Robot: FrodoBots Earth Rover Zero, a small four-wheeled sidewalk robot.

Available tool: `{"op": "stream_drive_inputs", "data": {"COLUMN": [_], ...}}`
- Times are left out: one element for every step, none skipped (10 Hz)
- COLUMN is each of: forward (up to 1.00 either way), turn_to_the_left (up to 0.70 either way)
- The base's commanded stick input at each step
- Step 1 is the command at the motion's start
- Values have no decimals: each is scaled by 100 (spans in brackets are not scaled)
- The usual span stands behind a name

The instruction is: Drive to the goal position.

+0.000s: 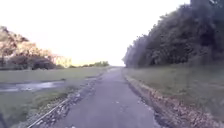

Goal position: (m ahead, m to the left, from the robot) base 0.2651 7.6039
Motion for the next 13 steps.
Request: {"op": "stream_drive_inputs", "data": {"forward": [70,70,70,70,70,70,70,70,70,70,70,70,70], "turn_to_the_left": [0,1,23,0,0,0,0,0,0,0,0,0,0]}}
